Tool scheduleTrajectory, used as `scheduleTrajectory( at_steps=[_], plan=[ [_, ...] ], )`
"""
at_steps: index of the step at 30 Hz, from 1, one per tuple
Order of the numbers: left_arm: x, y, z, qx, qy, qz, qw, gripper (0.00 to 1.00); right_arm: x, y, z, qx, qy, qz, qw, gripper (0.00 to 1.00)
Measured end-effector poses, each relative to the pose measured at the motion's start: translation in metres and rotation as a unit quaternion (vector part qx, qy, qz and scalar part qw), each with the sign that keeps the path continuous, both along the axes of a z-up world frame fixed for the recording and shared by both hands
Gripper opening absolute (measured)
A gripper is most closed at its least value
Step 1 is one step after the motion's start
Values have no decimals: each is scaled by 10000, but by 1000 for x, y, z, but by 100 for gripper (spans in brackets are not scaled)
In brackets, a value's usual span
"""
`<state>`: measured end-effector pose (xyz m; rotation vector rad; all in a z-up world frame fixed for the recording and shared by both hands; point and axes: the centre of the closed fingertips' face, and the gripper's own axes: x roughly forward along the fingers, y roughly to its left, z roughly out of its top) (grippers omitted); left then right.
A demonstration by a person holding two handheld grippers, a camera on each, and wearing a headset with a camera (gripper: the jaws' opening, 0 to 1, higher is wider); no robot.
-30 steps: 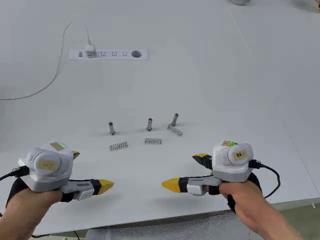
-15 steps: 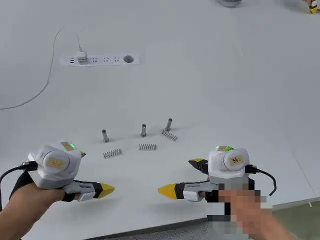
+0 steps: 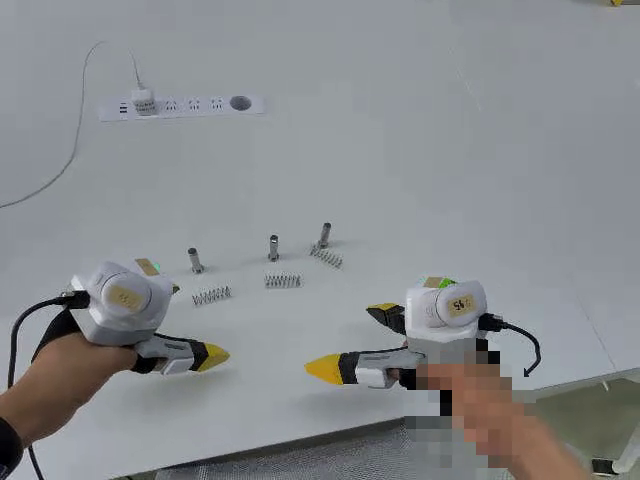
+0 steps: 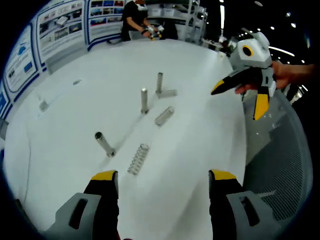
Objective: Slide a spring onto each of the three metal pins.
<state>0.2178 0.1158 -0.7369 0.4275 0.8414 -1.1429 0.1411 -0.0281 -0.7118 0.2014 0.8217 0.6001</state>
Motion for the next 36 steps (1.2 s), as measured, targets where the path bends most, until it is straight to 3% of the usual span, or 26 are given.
scheduleTrajectory(
  at_steps=[9,19,29,36],
  plan=[
    [10,-8,-11,17,43,0,10000,70,0,-1,3,32,-7,-55,10000,88],
    [10,-15,-22,10,164,-31,9999,64,-1,-4,2,12,20,-103,9999,88],
    [12,-7,-29,208,49,-66,9998,48,2,-3,2,93,0,-164,9998,87],
    [18,-9,-26,145,-21,128,9998,34,2,-6,2,73,20,-159,9998,87]
  ],
)
